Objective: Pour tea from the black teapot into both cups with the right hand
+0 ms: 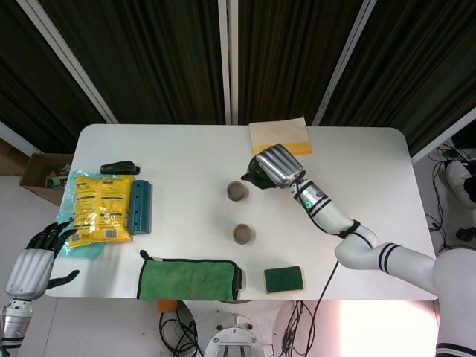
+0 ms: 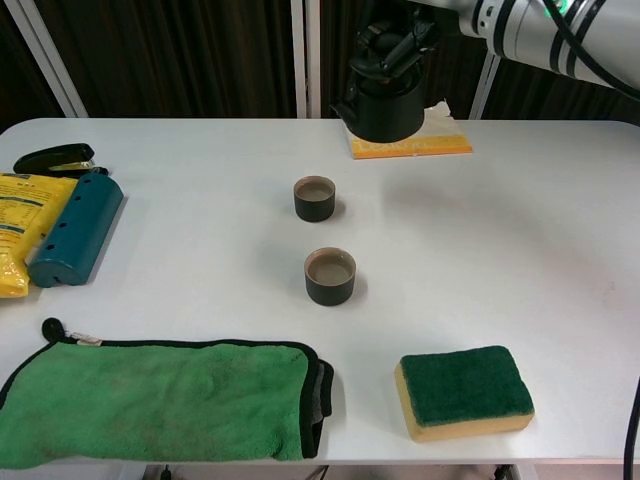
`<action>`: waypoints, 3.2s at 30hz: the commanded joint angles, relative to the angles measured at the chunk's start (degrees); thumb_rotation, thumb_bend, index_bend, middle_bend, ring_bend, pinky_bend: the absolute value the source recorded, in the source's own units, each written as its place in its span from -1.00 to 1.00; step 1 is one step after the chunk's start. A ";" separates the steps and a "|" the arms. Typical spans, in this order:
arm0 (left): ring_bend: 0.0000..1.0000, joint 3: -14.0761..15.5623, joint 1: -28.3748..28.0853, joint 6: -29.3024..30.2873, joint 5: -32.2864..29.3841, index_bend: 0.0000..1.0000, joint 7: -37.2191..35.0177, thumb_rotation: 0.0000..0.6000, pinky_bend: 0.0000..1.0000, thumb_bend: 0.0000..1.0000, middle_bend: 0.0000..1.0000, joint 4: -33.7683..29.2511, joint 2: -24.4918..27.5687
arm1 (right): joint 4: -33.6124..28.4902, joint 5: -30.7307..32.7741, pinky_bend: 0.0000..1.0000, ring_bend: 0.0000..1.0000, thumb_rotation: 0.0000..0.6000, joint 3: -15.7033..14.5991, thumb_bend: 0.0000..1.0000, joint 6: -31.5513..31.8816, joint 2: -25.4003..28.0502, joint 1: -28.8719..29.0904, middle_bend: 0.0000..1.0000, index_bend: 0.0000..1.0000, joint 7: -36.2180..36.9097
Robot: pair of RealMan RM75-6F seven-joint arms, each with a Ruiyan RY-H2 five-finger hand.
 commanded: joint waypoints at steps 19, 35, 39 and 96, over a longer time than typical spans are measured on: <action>-0.82 0.49 -0.33 -0.93 0.13 -0.58 0.91 1.00 -0.56 -0.86 -0.79 -0.39 -0.37 | 2.96 -5.66 0.54 1.00 1.00 -10.75 -0.05 9.45 2.14 -17.33 1.00 1.00 16.56; -0.82 0.45 -0.79 -1.91 -0.29 -0.58 2.62 1.00 -0.56 -0.86 -0.79 -2.11 0.08 | 12.39 -10.55 0.54 1.00 1.00 -12.52 -0.05 12.64 -3.68 -20.04 1.00 1.00 22.10; -0.82 0.40 -0.83 -1.87 -0.31 -0.58 2.42 1.00 -0.56 -0.86 -0.79 -1.99 0.11 | 12.78 -10.71 0.54 1.00 1.00 -12.38 -0.05 12.44 -4.06 -20.12 1.00 1.00 21.68; -0.82 0.54 -1.28 -2.82 -0.92 -0.58 1.43 1.00 -0.56 -0.86 -0.79 -1.05 -0.15 | 18.21 -10.59 0.54 1.00 0.99 -11.06 -0.74 11.21 -8.89 -21.06 1.00 1.00 18.49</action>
